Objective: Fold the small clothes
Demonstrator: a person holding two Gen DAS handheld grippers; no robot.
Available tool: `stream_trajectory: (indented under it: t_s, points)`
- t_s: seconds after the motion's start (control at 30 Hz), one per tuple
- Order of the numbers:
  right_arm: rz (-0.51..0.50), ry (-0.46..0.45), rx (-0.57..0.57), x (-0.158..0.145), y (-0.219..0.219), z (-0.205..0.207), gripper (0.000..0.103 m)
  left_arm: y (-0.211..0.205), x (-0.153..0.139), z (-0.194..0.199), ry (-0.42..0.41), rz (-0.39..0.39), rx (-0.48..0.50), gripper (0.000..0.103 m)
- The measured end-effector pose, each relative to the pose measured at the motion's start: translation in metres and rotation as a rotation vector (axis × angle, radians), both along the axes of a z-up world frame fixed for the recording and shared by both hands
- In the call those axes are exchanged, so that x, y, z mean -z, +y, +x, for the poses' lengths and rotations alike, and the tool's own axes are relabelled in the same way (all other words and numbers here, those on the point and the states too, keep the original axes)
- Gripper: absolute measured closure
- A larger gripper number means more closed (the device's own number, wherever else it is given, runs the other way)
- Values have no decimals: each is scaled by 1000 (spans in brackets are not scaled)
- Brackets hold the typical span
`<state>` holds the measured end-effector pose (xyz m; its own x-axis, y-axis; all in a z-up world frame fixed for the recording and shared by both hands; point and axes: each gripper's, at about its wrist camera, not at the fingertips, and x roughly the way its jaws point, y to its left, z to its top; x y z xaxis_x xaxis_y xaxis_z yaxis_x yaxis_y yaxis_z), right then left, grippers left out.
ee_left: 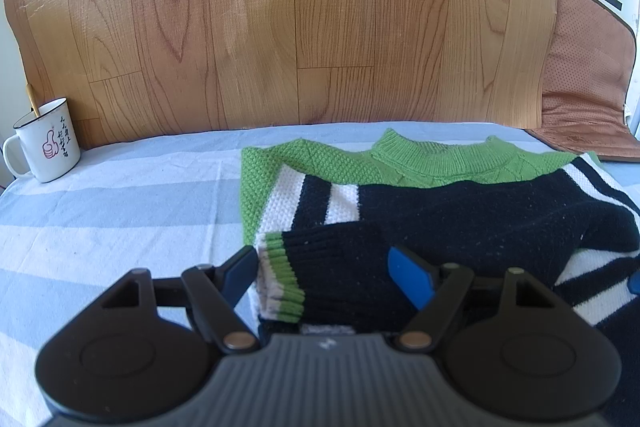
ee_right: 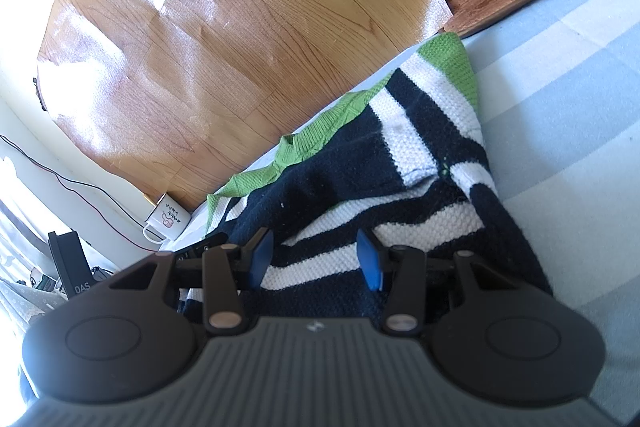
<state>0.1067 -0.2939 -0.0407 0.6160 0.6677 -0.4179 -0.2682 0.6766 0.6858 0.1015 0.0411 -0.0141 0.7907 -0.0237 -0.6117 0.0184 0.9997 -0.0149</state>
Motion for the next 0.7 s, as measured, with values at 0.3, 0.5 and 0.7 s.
stream_trajectory:
  t_s: [0.3,0.5,0.7]
  points:
    - [-4,-1,0,-1,0,0,54,0,0,1,2,-1,3,29]
    - [-74,-15,24,-3,9,2,54,12,4,14,52,-74,-16,18]
    - [-172,-77,-15,-40,8,-40,51,42,-12,-27,62,-243,2,26]
